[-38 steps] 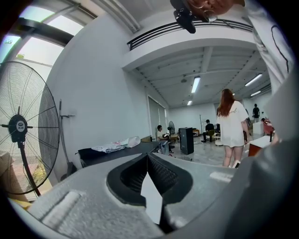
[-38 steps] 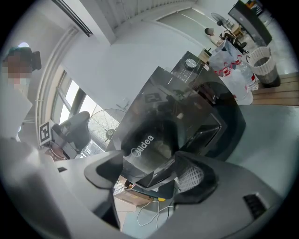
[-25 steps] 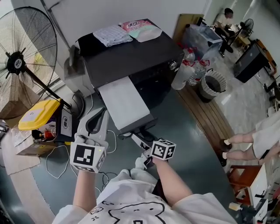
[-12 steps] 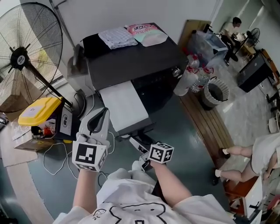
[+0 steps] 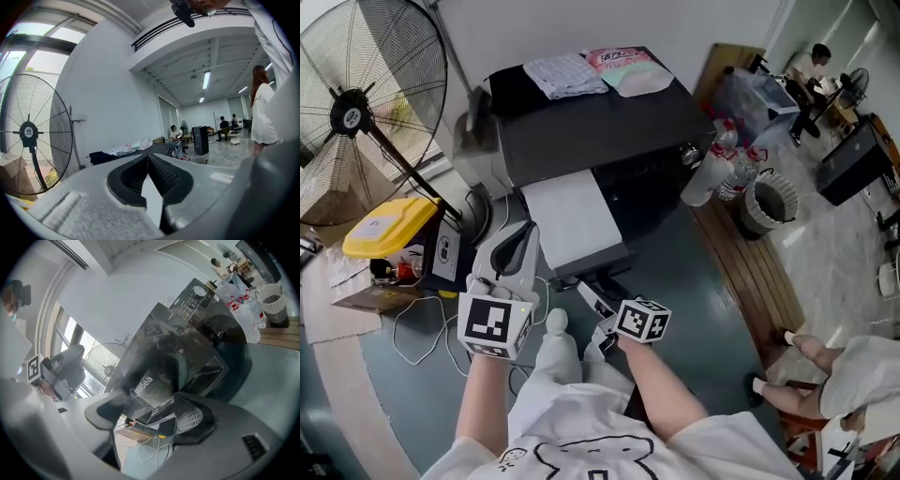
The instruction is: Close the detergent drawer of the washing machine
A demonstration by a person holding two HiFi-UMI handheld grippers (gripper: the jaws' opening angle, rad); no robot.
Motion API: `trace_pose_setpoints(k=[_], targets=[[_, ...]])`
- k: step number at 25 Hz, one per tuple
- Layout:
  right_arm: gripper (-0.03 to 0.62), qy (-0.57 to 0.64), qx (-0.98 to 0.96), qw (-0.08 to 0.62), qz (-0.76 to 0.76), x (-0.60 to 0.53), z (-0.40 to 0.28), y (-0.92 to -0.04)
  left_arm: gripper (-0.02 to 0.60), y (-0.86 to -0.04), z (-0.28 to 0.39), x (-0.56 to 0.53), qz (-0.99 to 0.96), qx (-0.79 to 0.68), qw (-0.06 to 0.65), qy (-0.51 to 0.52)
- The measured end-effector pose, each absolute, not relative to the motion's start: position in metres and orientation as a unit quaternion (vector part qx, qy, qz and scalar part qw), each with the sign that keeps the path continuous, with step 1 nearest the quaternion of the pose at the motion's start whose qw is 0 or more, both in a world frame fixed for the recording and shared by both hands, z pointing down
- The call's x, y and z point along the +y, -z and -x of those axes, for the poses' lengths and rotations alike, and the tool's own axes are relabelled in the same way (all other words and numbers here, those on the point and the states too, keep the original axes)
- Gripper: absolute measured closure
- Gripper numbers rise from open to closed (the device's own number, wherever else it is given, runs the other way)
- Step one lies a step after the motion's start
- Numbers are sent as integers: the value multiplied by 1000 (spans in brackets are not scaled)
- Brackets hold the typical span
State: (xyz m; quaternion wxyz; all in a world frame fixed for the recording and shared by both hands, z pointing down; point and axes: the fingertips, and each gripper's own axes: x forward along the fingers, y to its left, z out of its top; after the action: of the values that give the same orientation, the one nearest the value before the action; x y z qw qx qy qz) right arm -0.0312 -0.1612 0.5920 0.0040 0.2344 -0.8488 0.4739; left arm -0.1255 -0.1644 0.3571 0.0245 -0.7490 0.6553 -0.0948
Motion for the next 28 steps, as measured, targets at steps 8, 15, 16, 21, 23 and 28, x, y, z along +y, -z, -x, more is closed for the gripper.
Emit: trace_pose_setpoints(k=[8,15,16,21,23,28], targets=[[270,-476,-849,4,-229,-164,36,-592,565,-358,132,-168,744,662,21,93],[270,-469,-851,7,-236,-178,47,-588,565,-358,142,-173,742,663,18,98],[270,-469,-851,8,-237,-180,49,-588,565,-358,144,-175,742,663,19,98],[270,-472,-850,17,-235,-191,61,-586,565,-357,153,-185,741,664,17,99],[270,-473,-849,20,-234,-194,65,-586,565,-357,158,-190,741,664,15,99],[270,-473,-849,24,-235,-201,71,-588,563,-360,165,-199,741,664,12,99]])
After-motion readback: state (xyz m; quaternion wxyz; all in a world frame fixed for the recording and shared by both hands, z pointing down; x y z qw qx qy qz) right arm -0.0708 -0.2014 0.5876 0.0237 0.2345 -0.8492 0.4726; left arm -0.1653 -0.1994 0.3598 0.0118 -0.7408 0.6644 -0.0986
